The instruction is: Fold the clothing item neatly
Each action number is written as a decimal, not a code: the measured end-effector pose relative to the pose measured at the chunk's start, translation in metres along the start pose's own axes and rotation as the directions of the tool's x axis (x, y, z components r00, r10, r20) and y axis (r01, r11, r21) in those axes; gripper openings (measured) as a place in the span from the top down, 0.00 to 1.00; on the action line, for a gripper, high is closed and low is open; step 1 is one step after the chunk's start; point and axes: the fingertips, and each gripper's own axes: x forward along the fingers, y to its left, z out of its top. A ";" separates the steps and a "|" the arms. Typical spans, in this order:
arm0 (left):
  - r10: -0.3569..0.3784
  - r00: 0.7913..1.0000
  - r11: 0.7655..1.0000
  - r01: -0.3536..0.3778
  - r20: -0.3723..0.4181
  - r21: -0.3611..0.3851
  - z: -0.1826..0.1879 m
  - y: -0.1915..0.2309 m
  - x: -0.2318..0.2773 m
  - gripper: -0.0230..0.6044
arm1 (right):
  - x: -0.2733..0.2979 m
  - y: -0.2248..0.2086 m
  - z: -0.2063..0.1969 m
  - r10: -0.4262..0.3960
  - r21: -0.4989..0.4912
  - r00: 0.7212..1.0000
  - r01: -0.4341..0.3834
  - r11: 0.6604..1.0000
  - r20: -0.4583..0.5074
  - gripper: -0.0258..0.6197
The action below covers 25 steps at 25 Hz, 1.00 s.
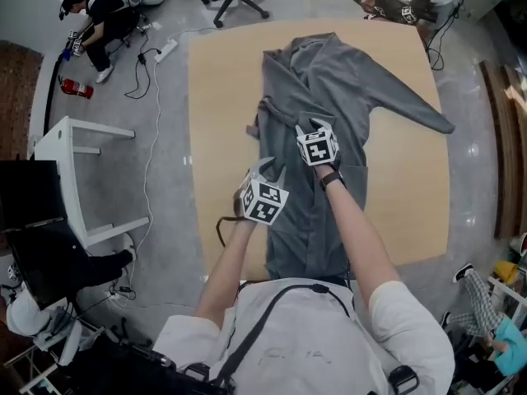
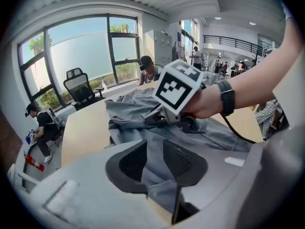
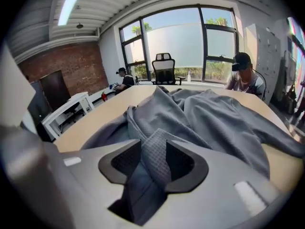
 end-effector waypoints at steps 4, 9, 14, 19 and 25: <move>0.018 1.000 0.999 -0.019 -0.008 -0.035 -0.012 0.008 -0.016 0.78 | 0.021 -0.001 -0.005 -0.052 0.067 0.997 0.055 0.996 -0.053 0.80; 0.021 1.000 0.998 -0.020 0.014 -0.061 -0.013 0.012 -0.019 0.78 | -0.037 -0.010 0.026 -0.038 0.192 0.986 0.006 0.981 0.163 0.90; 0.006 1.000 0.996 -0.004 0.021 -0.087 -0.013 0.009 -0.012 0.78 | -0.121 -0.064 -0.006 -0.175 0.445 0.953 0.048 0.894 0.249 0.89; 0.016 0.999 0.988 -0.011 0.029 -0.157 -0.017 0.016 -0.010 0.78 | -0.150 -0.124 -0.106 -0.340 0.572 0.939 0.253 0.780 0.048 0.80; 0.015 1.000 0.988 -0.012 0.017 -0.157 -0.026 0.012 -0.013 0.78 | -0.153 -0.111 -0.103 -0.344 0.386 0.937 0.297 0.874 0.056 0.77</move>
